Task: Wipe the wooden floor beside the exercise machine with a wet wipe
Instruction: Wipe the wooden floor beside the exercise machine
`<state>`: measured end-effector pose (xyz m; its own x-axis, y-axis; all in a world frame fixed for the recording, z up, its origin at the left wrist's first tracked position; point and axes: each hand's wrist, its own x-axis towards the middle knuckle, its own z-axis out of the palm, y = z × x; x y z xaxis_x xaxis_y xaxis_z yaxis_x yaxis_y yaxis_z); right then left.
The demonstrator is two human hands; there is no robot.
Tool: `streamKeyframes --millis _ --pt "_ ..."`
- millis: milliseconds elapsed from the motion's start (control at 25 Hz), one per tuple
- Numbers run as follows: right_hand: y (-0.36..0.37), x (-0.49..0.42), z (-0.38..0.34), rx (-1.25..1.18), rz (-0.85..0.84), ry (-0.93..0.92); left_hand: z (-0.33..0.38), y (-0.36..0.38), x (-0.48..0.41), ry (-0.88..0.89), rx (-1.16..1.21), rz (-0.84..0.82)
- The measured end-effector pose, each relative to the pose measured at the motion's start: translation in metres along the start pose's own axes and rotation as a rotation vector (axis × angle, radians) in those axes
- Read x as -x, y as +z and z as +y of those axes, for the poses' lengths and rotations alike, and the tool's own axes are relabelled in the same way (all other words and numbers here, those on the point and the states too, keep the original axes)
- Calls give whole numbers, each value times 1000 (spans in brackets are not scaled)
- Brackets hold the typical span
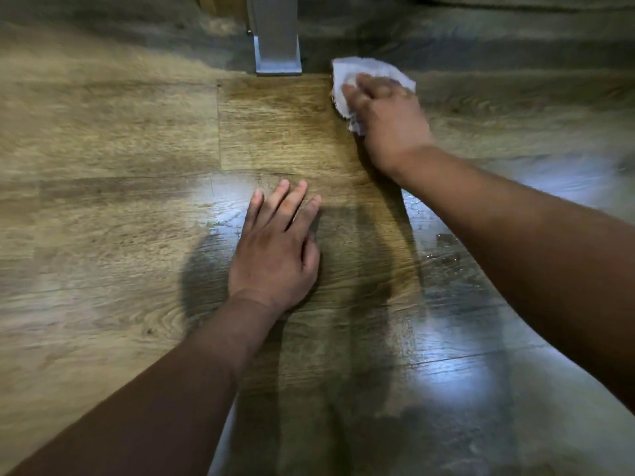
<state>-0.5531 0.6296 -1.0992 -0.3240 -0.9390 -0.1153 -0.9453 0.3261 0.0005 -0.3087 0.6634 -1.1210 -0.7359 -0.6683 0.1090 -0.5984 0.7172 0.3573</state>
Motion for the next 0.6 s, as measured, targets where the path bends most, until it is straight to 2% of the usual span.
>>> streamKeyframes --millis 120,240,320,400,520,560,600 --pt "10 77 -12 -39 23 -130 -1 1 -1 -10 -6 1" --pt "9 162 -29 -60 -49 -328 -1 -1 0 -16 4 -22" --pt "2 144 -19 -14 -45 -386 1 -2 -2 -12 4 -30" --pt "-1 81 -3 110 30 -272 1 -4 -2 -25 20 -43" --pt "-26 -3 20 -17 -95 92 2 -5 0 -48 15 -42" --pt "-29 -7 16 -48 -88 141 6 -7 -2 -61 -17 -46" --pt "-29 4 8 -34 -85 116 15 -8 -8 -85 -56 -52"
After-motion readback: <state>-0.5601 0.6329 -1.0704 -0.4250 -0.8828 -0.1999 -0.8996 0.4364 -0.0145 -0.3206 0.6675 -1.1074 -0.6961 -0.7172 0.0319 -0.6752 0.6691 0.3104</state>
